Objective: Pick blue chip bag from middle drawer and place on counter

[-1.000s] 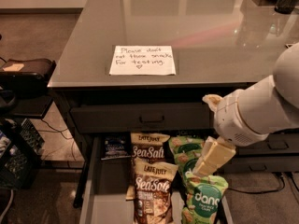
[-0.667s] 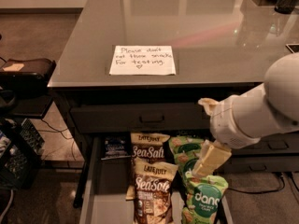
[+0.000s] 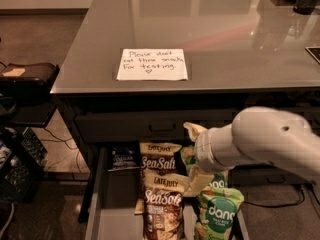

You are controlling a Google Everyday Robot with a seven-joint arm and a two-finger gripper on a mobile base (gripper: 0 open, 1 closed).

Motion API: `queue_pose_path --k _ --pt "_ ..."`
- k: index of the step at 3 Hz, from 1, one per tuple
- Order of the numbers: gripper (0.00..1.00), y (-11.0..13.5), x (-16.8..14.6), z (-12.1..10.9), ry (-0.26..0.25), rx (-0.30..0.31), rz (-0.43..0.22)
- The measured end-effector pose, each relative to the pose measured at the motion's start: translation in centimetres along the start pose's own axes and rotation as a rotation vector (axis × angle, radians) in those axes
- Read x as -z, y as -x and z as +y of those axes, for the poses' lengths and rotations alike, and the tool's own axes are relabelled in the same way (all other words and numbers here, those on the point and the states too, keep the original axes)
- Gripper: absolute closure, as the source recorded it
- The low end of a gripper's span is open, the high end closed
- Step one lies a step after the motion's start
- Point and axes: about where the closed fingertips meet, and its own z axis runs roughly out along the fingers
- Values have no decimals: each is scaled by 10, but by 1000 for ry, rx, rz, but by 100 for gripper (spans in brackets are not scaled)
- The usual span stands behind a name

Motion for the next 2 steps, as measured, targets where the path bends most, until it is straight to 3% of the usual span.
queue_pose_path --k 1,2 --pt "19 18 -66 16 29 25 -69" --pt "42 17 -65 11 13 20 -71"
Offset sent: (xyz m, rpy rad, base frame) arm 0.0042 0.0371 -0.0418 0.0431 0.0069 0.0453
